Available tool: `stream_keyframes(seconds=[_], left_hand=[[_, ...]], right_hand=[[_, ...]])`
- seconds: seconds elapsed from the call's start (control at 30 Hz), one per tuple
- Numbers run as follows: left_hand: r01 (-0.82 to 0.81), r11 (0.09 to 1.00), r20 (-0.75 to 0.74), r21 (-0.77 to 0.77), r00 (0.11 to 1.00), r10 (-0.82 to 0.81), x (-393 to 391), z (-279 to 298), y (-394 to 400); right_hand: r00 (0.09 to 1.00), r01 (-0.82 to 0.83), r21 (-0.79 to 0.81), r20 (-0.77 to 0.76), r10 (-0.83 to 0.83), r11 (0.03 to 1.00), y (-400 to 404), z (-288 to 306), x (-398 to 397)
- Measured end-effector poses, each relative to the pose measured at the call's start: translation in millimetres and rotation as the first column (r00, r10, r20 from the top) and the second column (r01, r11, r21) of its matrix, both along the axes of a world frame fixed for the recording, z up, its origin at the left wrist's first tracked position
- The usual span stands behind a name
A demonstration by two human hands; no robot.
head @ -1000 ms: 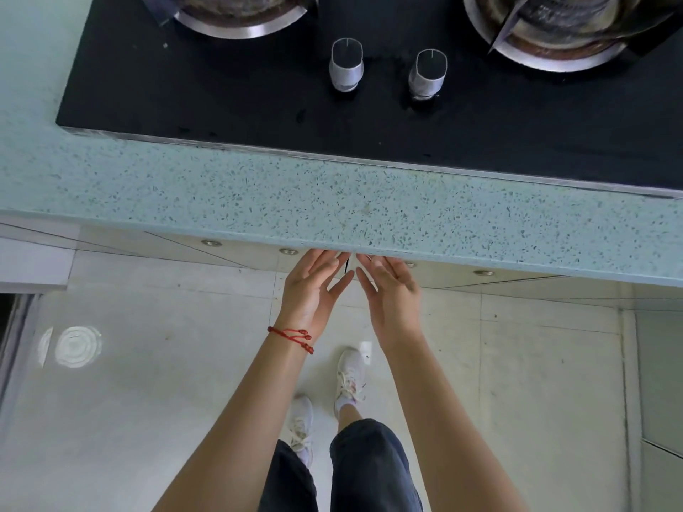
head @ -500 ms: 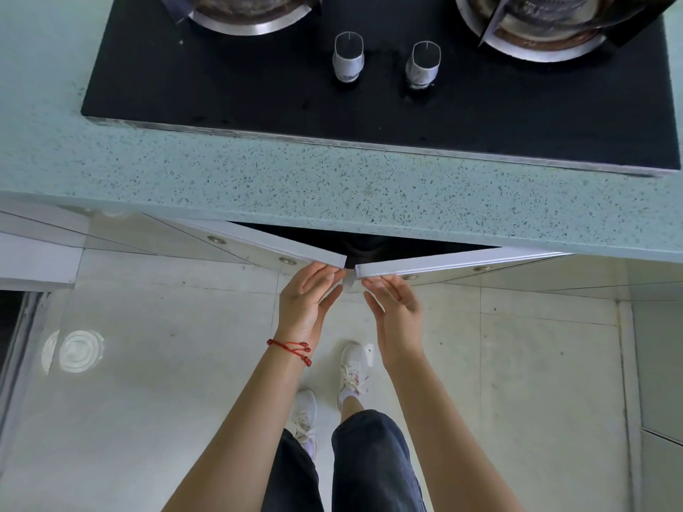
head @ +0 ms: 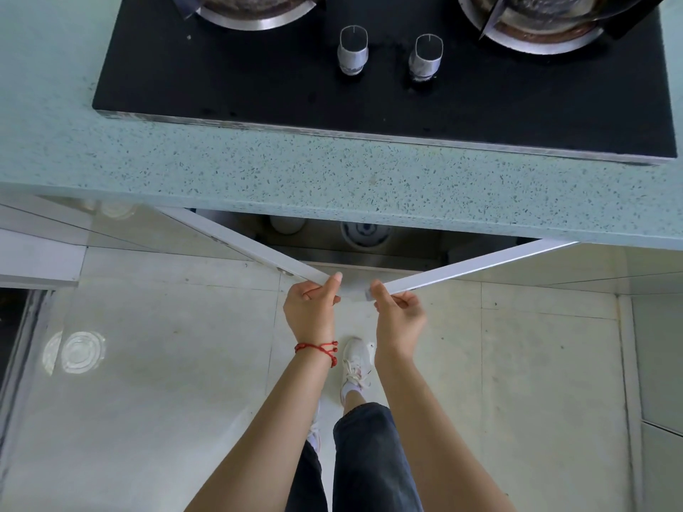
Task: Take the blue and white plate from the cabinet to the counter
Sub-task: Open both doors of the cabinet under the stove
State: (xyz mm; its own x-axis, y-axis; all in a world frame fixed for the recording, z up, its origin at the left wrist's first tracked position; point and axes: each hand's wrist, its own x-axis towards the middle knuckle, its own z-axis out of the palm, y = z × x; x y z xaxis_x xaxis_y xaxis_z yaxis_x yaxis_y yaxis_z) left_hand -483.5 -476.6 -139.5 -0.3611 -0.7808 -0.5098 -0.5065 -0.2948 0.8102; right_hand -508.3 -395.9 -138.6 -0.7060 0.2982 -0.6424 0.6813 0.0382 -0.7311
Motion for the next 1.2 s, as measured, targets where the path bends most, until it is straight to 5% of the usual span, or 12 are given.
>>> stream_keyframes(seconds=[1.2], left_hand=[[0.233, 0.958, 0.034, -0.165, 0.972, -0.231, 138.7, 6.0, -39.7]], right_hand=[[0.974, -0.067, 0.299, -0.186, 0.127, 0.952, 82.8, 4.1, 95.2]])
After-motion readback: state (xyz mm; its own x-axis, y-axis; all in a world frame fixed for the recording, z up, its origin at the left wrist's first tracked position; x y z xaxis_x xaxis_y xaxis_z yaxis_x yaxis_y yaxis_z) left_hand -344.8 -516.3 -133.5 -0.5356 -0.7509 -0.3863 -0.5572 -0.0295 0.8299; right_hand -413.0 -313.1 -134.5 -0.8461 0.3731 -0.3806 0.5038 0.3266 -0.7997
